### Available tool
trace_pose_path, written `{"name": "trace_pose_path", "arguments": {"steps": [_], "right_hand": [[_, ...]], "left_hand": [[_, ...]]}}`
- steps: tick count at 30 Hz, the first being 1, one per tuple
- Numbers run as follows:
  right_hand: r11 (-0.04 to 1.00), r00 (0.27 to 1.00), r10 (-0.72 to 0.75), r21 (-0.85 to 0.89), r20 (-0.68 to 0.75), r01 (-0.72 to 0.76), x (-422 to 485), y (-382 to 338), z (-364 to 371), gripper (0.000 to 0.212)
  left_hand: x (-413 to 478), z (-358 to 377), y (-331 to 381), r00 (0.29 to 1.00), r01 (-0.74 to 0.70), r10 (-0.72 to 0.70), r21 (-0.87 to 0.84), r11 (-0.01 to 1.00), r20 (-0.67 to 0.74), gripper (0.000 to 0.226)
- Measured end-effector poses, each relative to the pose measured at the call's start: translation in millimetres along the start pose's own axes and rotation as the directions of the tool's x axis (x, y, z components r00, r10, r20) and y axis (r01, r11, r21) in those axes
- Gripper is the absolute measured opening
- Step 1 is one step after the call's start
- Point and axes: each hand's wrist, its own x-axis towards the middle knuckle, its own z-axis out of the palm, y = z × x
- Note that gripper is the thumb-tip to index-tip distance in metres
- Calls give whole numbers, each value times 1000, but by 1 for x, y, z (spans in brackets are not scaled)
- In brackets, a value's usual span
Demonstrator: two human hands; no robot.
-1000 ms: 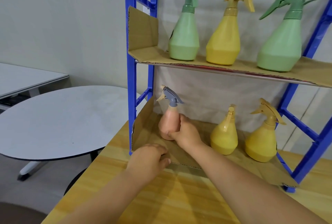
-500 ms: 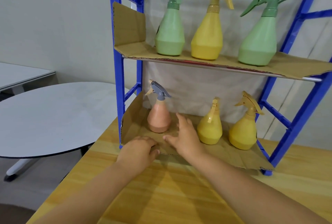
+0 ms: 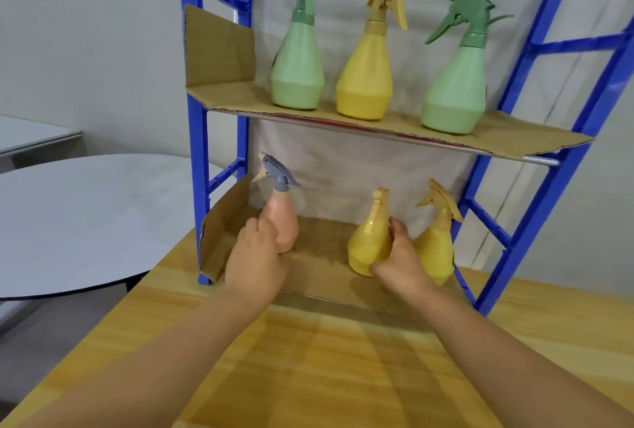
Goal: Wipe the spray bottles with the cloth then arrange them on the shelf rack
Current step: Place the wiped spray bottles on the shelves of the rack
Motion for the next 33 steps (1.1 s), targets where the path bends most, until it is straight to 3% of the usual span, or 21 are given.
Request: {"name": "trace_pose_path", "arguments": {"steps": [4,9,15,19,22,27,33], "right_hand": [[996,996,-55,-70,72,60,14,3,-3,73],[999,997,-30,-34,66,32,21,5,6,79],[963,995,-18,-268,-100,-9,27,3,34,81],[941,981,-3,-333,-194,-63,28,2,47,84],[957,984,21,-282,-174,-71,30,3,51,88],[995,996,36,-93,-84,-44,31,0,47,66],[953,963,40,-280,-268,-117,35,1,54,79]], "left_hand": [[15,12,-8,992,121,-118,-53,991,51,55],[28,22,-12,980,177,-167,-90,980,105,64],[34,28,-16,981,190,-187,-64,980,46,51],[35,30,-20,984,179,-177,-88,980,27,49],[35,32,-23,985,171,-170,-91,981,20,50],[35,32,-23,984,178,-177,-106,978,10,52],[36,31,-20,981,192,-193,-97,977,-2,50]]}}
